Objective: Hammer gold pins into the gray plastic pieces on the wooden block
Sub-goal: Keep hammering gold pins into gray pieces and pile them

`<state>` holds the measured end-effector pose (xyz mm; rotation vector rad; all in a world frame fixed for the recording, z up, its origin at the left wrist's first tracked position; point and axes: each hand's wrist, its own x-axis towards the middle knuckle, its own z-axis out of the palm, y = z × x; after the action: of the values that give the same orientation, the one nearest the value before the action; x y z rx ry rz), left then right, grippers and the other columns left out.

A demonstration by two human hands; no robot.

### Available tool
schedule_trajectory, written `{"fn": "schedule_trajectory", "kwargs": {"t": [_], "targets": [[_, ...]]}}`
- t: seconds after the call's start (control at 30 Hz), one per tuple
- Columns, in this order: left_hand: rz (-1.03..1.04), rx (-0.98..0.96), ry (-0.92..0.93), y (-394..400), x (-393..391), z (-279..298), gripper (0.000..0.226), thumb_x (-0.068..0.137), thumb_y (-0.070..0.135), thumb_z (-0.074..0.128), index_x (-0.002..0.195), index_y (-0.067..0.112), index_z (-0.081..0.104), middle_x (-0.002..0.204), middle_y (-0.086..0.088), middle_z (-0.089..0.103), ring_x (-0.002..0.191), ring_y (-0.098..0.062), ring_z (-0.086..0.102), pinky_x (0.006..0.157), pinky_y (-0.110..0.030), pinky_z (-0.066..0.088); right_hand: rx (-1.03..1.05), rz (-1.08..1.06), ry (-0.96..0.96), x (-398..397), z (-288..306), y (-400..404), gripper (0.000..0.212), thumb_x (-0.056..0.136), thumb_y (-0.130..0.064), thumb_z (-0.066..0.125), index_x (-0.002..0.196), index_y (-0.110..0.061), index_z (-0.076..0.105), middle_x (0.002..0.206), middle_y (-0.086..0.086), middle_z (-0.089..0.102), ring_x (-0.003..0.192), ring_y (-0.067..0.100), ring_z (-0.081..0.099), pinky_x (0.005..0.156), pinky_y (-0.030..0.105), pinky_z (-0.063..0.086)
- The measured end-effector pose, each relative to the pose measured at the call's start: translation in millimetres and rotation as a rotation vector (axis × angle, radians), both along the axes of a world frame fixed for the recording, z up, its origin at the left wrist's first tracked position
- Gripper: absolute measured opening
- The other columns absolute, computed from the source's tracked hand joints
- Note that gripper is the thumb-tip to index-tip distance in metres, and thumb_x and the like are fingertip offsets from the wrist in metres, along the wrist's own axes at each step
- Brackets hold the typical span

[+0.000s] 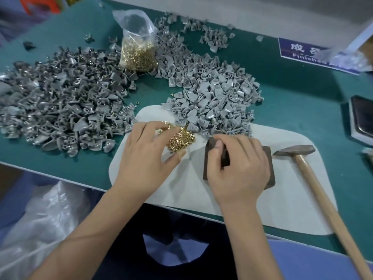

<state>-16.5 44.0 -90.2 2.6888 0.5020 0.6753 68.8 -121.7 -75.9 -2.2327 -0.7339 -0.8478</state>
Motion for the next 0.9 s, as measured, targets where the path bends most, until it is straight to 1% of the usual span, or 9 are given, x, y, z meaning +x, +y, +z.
{"fn": "schedule_trajectory", "kwargs": {"t": [0.07, 0.17, 0.27, 0.37, 0.5, 0.63, 0.73, 0.8, 0.9], "targets": [[-0.012, -0.004, 0.006, 0.4, 0.2, -0.7, 0.043, 0.087, 0.043, 0.074, 0.124, 0.023, 0.072, 0.116, -0.001, 0.062, 0.113, -0.03, 0.048, 0.097, -0.047, 0.046, 0.001, 0.018, 0.003, 0.2, -1.3, -1.7, 0.021, 0.094, -0.019, 0.056, 0.096, -0.018, 0.077, 0.091, -0.003, 0.071, 0.083, 0.026, 0.061, 0.067, 0.041, 0.048], [-0.039, 0.01, -0.007, 0.5, -0.1, -1.4, 0.031, 0.088, 0.04, 0.074, 0.115, 0.025, 0.076, 0.106, 0.005, 0.065, 0.103, -0.027, 0.052, 0.087, -0.047, 0.049, -0.002, 0.028, -0.004, -0.3, -2.6, -3.7, 0.02, 0.095, -0.019, 0.057, 0.097, -0.018, 0.077, 0.092, -0.002, 0.07, 0.084, 0.026, 0.061, 0.068, 0.041, 0.048], [-0.051, 0.025, -0.031, 0.9, -0.2, -2.3, 0.022, 0.089, 0.037, 0.075, 0.109, 0.028, 0.078, 0.098, 0.01, 0.067, 0.096, -0.023, 0.052, 0.079, -0.045, 0.049, 0.006, 0.02, 0.005, -0.9, -2.9, -2.9, 0.02, 0.094, -0.02, 0.057, 0.097, -0.019, 0.077, 0.093, -0.003, 0.07, 0.084, 0.027, 0.061, 0.07, 0.042, 0.048], [-0.074, 0.01, -0.052, 0.8, -1.1, -2.1, 0.016, 0.09, 0.036, 0.075, 0.104, 0.029, 0.078, 0.093, 0.012, 0.066, 0.093, -0.022, 0.054, 0.077, -0.043, 0.048, 0.002, 0.004, 0.003, -0.9, -3.6, -1.9, 0.02, 0.095, -0.02, 0.057, 0.097, -0.021, 0.077, 0.092, -0.003, 0.07, 0.085, 0.026, 0.061, 0.07, 0.041, 0.048], [-0.114, -0.04, -0.052, 0.2, -1.9, -0.1, 0.013, 0.091, 0.03, 0.074, 0.103, 0.027, 0.078, 0.092, 0.011, 0.067, 0.091, -0.022, 0.057, 0.076, -0.043, 0.047, -0.002, 0.012, 0.007, -1.4, -3.9, -3.0, 0.02, 0.095, -0.021, 0.057, 0.098, -0.021, 0.077, 0.093, -0.004, 0.07, 0.086, 0.026, 0.061, 0.07, 0.041, 0.048], [-0.144, -0.11, -0.04, 0.2, -2.4, 3.2, 0.014, 0.092, 0.025, 0.074, 0.106, 0.024, 0.074, 0.093, 0.01, 0.067, 0.091, -0.021, 0.056, 0.079, -0.044, 0.047, -0.008, 0.007, 0.009, -1.8, -2.8, -2.2, 0.02, 0.094, -0.021, 0.058, 0.097, -0.021, 0.077, 0.094, -0.003, 0.07, 0.086, 0.026, 0.062, 0.07, 0.041, 0.048], [-0.146, -0.11, -0.046, -0.2, -3.9, 4.5, 0.014, 0.093, 0.02, 0.073, 0.106, 0.023, 0.073, 0.096, 0.009, 0.067, 0.092, -0.022, 0.056, 0.082, -0.045, 0.047, -0.009, 0.003, 0.018, -2.5, -1.7, -1.8, 0.02, 0.094, -0.022, 0.058, 0.097, -0.021, 0.078, 0.093, -0.004, 0.07, 0.087, 0.027, 0.062, 0.071, 0.042, 0.048], [-0.141, -0.093, -0.046, -0.1, -4.3, 4.9, 0.015, 0.094, 0.024, 0.071, 0.109, 0.024, 0.072, 0.099, 0.008, 0.066, 0.097, -0.022, 0.055, 0.085, -0.044, 0.046, -0.008, -0.001, 0.026, -3.0, -0.9, -1.3, 0.02, 0.094, -0.022, 0.057, 0.097, -0.021, 0.078, 0.093, -0.004, 0.07, 0.087, 0.026, 0.061, 0.071, 0.042, 0.048], [-0.166, -0.022, -0.003, -1.5, -3.2, 5.5, 0.03, 0.093, 0.039, 0.069, 0.121, 0.028, 0.071, 0.112, 0.006, 0.062, 0.112, -0.022, 0.05, 0.093, -0.038, 0.04, -0.006, 0.005, 0.031, -3.6, -0.1, -1.1, 0.02, 0.094, -0.021, 0.058, 0.096, -0.021, 0.078, 0.092, -0.004, 0.07, 0.086, 0.026, 0.061, 0.071, 0.042, 0.048]]}}
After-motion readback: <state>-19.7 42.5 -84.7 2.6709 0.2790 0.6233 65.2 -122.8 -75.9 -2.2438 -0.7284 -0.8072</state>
